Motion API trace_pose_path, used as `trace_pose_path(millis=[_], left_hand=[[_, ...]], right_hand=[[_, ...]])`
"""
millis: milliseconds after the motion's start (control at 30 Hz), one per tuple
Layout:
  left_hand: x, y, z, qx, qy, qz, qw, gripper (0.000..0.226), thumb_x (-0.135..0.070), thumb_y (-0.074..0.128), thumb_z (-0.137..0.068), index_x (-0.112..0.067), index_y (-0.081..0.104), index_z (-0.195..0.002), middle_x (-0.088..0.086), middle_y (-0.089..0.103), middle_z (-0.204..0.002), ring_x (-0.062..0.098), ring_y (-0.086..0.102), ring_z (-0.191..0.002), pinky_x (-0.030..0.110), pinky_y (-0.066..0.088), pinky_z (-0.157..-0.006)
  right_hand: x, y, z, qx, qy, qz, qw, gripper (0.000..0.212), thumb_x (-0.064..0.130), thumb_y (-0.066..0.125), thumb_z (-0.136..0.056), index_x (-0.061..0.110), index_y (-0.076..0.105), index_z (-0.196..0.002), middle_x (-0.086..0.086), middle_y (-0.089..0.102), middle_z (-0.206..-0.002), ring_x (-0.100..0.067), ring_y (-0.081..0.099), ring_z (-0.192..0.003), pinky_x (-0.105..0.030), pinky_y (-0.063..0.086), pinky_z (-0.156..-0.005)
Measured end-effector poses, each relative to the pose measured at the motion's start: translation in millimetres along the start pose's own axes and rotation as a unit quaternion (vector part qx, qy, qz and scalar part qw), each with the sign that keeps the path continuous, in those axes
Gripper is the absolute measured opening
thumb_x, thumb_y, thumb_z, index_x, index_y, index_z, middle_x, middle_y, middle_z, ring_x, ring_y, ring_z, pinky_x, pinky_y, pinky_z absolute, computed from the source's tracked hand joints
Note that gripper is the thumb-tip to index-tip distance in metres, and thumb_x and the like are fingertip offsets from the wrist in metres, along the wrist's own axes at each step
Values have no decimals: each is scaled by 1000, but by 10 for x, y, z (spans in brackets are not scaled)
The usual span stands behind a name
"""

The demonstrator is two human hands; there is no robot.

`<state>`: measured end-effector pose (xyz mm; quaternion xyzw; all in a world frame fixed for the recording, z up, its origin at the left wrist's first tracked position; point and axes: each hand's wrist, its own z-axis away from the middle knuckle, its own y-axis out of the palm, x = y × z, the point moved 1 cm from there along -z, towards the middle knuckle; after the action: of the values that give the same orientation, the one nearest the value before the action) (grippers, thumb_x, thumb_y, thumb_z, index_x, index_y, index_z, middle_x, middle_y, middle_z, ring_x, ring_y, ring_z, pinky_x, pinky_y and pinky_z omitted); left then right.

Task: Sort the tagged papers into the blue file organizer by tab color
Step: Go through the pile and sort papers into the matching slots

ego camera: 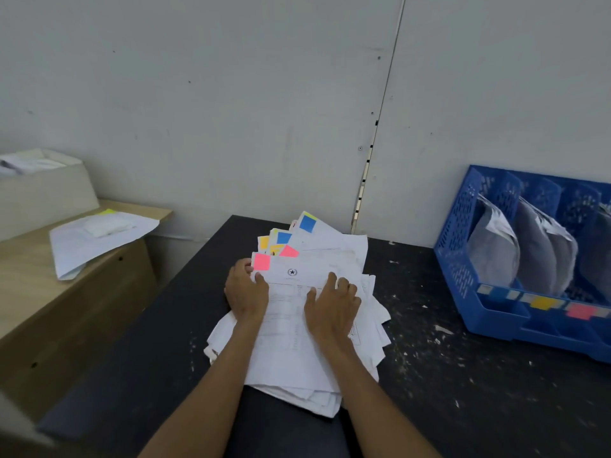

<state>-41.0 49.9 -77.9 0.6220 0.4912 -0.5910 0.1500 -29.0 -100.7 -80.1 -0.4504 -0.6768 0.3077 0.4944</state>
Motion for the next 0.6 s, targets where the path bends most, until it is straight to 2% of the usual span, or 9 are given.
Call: trace_pose_path(millis=[67,167,233,300,433,533,600], left_hand=[[3,-3,-6,-11,-19,5,1000,37,-6,65,-88,-9,58,-125,12,60,-121,26,60,-107,37,50,-93],[26,29,-16,8,-27,-38,999,46,-15,61,-93,-10,50,-137,12,51,-138,29,51,-125,41,43,-104],[32,53,-21,39,-23,-73,996,49,-20,57,-96,-11,44,-142,11,49,-142,31,47,-130,43,37,-108],[42,66,-29,40,-26,-75,996,48,-21,56,-96,-12,44,-142,11,52,-140,31,49,-128,45,37,-109],[51,51,-63,8,-41,-16,999,43,-17,57,-95,-12,50,-137,12,65,-121,29,60,-112,45,46,-103],[76,65,-81,16,-23,-30,999,34,-25,56,-96,-14,61,-128,11,66,-119,27,61,-107,45,48,-100],[69,101,-89,29,-21,-74,997,34,-39,55,-95,-18,67,-119,9,67,-115,26,61,-104,43,48,-97]], right_hand=[[-2,12,2,10,0,7,1000,49,44,40,-96,16,41,-137,-7,47,-137,-25,41,-123,-39,33,-100],[0,13,5,11,-5,9,1000,49,43,39,-96,17,41,-137,-6,47,-137,-25,41,-122,-39,33,-99],[0,17,6,19,-7,12,1000,49,44,38,-97,17,39,-139,-6,45,-139,-24,40,-124,-39,32,-101],[-11,19,2,27,-4,8,1000,51,44,37,-97,18,36,-141,-5,43,-142,-24,38,-128,-40,31,-105],[-23,3,-5,28,-3,-16,999,54,42,40,-96,17,32,-144,-5,43,-143,-24,38,-128,-39,32,-105],[-28,-6,-14,26,1,-28,999,55,40,41,-96,17,30,-145,-5,43,-142,-23,38,-127,-39,32,-104],[-33,1,-18,30,5,-27,999,55,41,39,-97,18,28,-146,-3,41,-144,-22,36,-129,-38,31,-106]])
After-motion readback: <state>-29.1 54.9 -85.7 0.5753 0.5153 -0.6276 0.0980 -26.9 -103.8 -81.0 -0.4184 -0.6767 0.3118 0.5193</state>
